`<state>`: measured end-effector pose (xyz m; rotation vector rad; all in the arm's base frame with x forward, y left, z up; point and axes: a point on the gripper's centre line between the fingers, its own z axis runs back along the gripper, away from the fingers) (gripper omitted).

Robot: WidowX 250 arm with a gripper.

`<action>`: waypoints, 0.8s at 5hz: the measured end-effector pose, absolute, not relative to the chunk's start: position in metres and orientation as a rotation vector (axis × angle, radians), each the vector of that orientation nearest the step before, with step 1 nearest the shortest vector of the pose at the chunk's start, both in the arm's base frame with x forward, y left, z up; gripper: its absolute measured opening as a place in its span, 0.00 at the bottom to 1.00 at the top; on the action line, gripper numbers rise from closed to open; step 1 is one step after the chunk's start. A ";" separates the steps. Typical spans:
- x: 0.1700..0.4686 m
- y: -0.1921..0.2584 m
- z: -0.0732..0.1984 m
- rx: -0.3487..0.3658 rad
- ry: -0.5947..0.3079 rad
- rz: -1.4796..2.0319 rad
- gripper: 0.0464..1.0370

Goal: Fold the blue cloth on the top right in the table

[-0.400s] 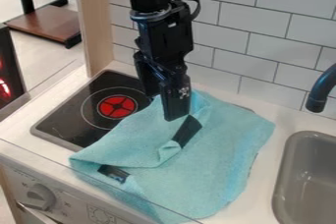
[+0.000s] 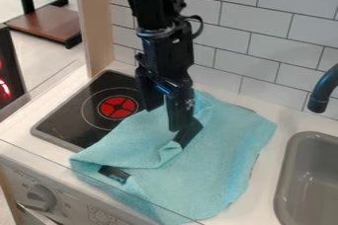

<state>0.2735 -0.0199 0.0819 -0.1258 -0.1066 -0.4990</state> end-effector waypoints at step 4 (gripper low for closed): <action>0.297 -0.002 0.036 0.016 -0.077 -0.330 0.96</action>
